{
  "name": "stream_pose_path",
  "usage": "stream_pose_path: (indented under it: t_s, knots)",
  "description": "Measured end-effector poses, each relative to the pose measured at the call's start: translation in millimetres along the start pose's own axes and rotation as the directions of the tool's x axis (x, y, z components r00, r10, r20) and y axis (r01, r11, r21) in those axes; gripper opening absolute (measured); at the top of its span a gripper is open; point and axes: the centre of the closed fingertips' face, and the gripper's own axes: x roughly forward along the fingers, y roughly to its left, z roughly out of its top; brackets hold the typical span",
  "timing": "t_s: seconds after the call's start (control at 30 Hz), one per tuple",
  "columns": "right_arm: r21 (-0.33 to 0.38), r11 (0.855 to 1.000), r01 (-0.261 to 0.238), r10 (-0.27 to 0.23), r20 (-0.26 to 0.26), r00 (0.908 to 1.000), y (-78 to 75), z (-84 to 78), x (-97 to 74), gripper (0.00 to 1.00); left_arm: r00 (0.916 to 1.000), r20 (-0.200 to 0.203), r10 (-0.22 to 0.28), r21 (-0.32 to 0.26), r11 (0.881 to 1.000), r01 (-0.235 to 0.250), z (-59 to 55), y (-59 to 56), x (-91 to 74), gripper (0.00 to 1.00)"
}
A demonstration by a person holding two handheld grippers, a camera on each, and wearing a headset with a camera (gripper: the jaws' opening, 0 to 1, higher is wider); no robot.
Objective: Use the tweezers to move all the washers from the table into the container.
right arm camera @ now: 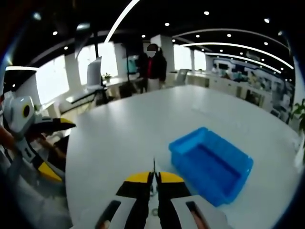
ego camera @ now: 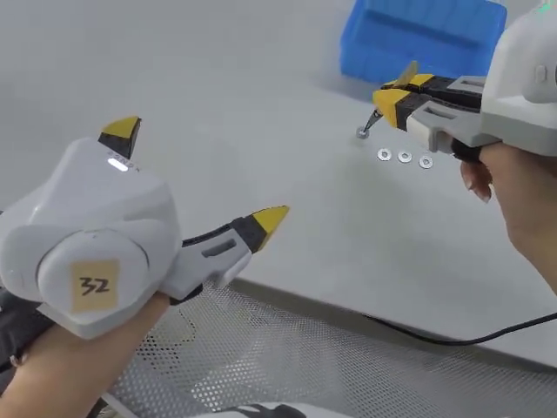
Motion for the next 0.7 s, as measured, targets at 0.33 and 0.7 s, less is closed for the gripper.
stream_pose_path:
  t_s: [0.33, 0.7]
  knots:
    - [-0.008, 1.0, 0.011, -0.011, 0.035, 0.9993, -4.0, 19.7, -8.5, 0.02, 1.0, 0.001, -0.003, -0.004, 1.0, 0.003, -0.2, -0.3, 0.0, 0.99]
    - [-0.025, 0.999, 0.026, -0.024, 0.071, 0.9972, -8.1, 38.5, -14.5, 0.02, 1.0, 0.001, -0.003, -0.003, 1.0, 0.003, -0.2, -0.1, -0.1, 0.99]
